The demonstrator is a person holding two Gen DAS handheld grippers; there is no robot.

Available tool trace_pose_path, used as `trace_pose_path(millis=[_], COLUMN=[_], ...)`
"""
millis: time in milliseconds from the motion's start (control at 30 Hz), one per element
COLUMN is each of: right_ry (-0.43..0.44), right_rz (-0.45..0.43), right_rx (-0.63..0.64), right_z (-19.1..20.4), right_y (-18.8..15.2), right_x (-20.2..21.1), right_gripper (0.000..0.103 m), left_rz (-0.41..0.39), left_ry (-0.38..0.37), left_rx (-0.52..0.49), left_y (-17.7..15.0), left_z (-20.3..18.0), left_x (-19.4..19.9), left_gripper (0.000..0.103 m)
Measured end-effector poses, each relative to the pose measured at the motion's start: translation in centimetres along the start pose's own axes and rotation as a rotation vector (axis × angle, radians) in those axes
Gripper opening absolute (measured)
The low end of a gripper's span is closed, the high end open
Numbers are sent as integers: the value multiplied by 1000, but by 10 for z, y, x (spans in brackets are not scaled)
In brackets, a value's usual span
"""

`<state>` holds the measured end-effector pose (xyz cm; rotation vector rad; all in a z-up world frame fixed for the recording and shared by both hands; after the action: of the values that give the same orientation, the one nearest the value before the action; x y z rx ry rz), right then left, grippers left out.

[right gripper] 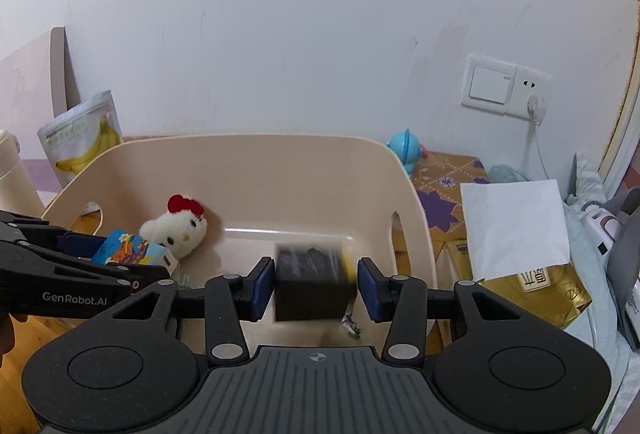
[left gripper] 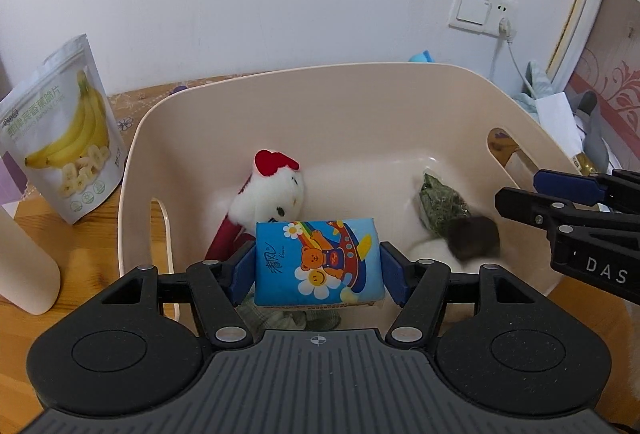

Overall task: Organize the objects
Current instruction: 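Open left tool to drop blue box in basket while right tool drops black box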

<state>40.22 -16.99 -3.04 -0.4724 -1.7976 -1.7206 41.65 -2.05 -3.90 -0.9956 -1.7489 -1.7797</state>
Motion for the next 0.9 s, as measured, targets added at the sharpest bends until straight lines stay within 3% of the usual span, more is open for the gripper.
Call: trace_pose_path(millis=[100, 167, 200, 267, 533, 900], right_ry=[5, 1, -1, 0, -3, -12], right_rz=[-5, -17, -22, -37, -80, -115], right_rx=[-2, -3, -5, -14, -26, -22], right_z=[0, -1, -1, -2, -2, 3], right_y=[0, 1, 2, 4, 8, 2], right_x=[3, 7, 9, 15, 42, 76], right_gripper=[52, 61, 63, 69, 87, 102], left_rz=[-11, -27, -40, -75, -141, -185], left_ry=[0, 3, 7, 30, 44, 45], left_rx=[-1, -6, -8, -9, 15, 2], left_y=[1, 2, 3, 6, 8, -13], left_z=[-2, -4, -4, -3, 3, -4], left_x=[4, 9, 14, 23, 55, 92], left_gripper=[67, 71, 79, 85, 86, 88])
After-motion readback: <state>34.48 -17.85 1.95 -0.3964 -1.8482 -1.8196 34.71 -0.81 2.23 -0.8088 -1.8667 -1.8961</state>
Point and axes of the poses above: each gripper's, at about its wrist camera, not at the fingertips, and x roughly against the way its jaws point, z to its left, y to its top, the point moved 10 cm from there along -x, roughly the way its jaws point
